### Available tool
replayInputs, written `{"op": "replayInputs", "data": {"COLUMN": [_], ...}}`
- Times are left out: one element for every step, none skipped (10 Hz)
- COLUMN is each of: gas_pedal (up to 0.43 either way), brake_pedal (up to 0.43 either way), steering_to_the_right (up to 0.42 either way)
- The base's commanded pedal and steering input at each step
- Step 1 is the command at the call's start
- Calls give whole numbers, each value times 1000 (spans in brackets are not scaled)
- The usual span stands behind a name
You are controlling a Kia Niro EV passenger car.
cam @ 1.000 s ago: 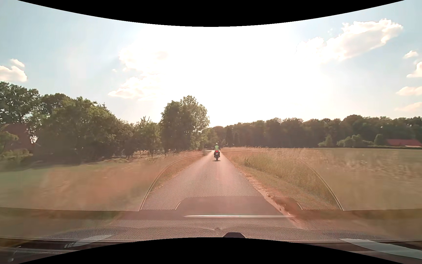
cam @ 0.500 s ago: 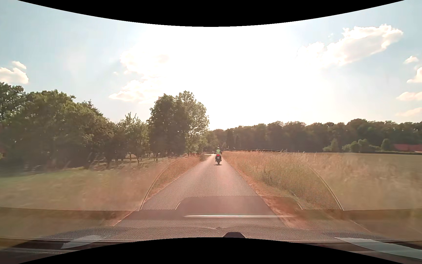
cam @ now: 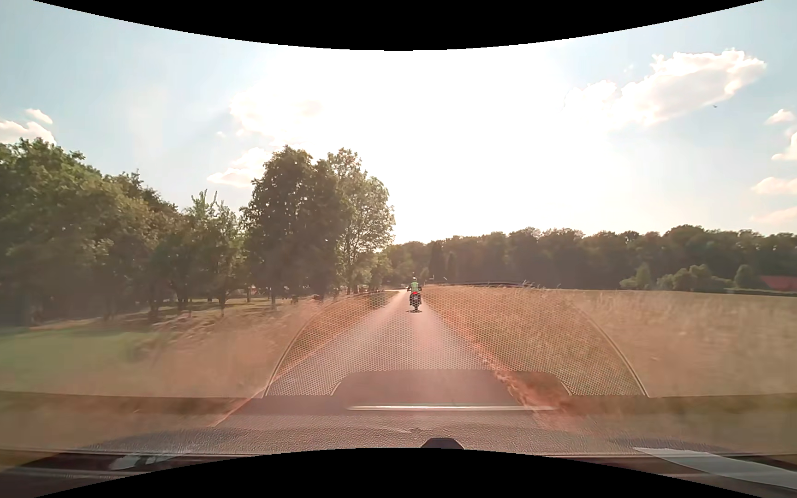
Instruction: Follow the waypoints while adhering to traffic rules and regulations
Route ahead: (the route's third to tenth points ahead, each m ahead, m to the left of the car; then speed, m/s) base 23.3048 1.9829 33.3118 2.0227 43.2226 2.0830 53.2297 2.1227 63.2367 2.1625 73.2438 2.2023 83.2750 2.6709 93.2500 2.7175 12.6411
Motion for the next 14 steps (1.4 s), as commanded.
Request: {"op": "replayInputs", "data": {"gas_pedal": [150, 150, 150, 157, 189, 189, 189, 189, 189, 177, 169, 157, 138, 138], "brake_pedal": [0, 0, 0, 0, 0, 0, 0, 0, 0, 0, 0, 0, 0, 0], "steering_to_the_right": [-2, -2, -1, -1, 0, 1, 1, 1, 1, 1, 1, 0, 0, 0]}}
